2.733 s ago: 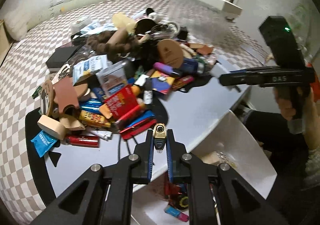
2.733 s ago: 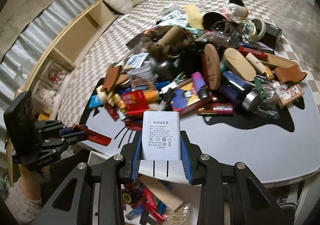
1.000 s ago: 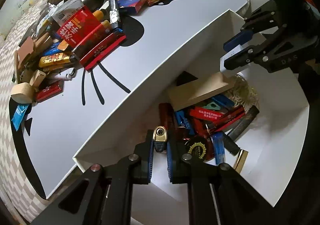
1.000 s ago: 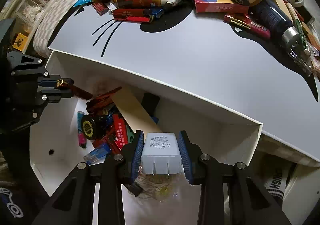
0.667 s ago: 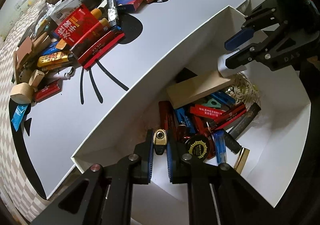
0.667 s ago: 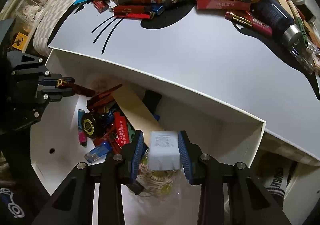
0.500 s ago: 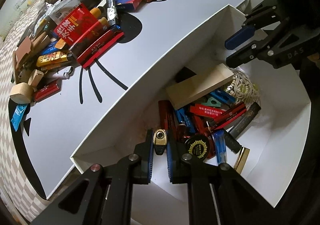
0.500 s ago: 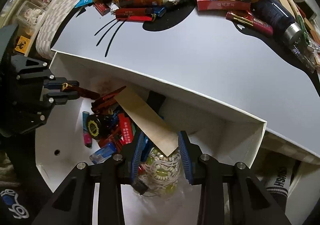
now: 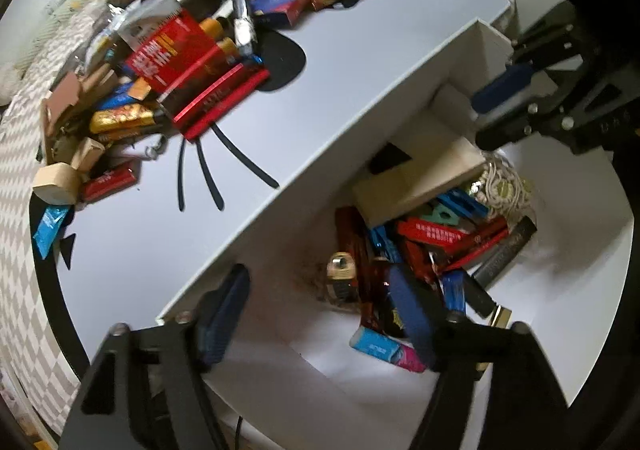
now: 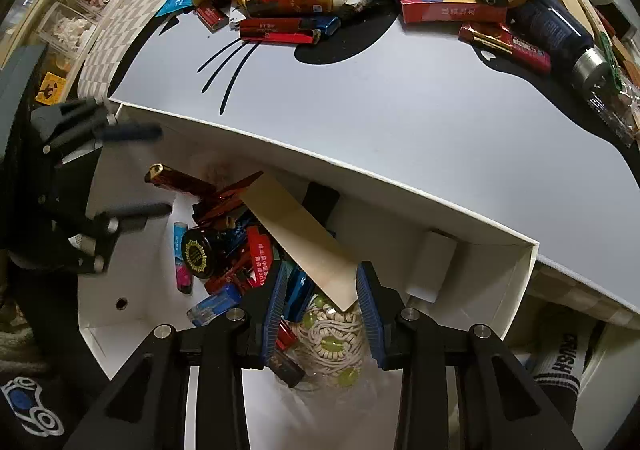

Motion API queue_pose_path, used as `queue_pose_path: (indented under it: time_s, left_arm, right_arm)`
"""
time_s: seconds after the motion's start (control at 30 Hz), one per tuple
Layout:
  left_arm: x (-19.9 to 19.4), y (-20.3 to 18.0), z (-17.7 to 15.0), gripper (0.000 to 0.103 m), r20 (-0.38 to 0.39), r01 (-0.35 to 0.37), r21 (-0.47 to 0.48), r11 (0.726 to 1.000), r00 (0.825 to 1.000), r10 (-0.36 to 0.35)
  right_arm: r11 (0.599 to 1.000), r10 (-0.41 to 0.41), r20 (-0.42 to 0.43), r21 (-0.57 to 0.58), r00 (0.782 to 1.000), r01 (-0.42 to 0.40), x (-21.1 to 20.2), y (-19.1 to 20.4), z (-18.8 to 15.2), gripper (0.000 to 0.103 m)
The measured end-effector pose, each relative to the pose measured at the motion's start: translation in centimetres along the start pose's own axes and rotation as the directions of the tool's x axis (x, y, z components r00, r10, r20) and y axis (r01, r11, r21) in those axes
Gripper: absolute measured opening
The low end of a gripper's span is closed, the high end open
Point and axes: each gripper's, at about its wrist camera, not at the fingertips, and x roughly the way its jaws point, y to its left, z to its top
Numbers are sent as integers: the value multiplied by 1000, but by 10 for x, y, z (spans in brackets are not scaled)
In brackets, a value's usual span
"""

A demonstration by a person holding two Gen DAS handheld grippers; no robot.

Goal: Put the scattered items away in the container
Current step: 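Open the left tool to drop the gold lighter while the right tool lowers the charger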

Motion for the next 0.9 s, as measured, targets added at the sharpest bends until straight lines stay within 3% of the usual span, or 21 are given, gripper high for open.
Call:
queue_pose_path:
  time_s: [0.17, 0.33, 0.67, 0.9]
  left_arm:
    - [-5, 4, 0, 90, 23, 7, -29, 1000, 1000, -6]
    - [-9, 2, -2, 97, 37, 3, -33, 999, 999, -2]
    - [-10, -3, 0, 98, 69, 1, -58, 998, 998, 3]
    - [-28, -3, 3, 98, 138, -18, -86, 996, 990, 30]
  right_arm:
    - [1000, 2, 1, -1, 1000, -2, -1, 0, 0, 37]
    - [1000, 3, 3, -2, 1000, -3, -1, 1, 1, 37]
    - [1000, 6, 43, 8, 999, -7, -13, 1, 4, 36]
    - [1000, -7, 117, 16, 993, 5, -30, 4, 2, 37]
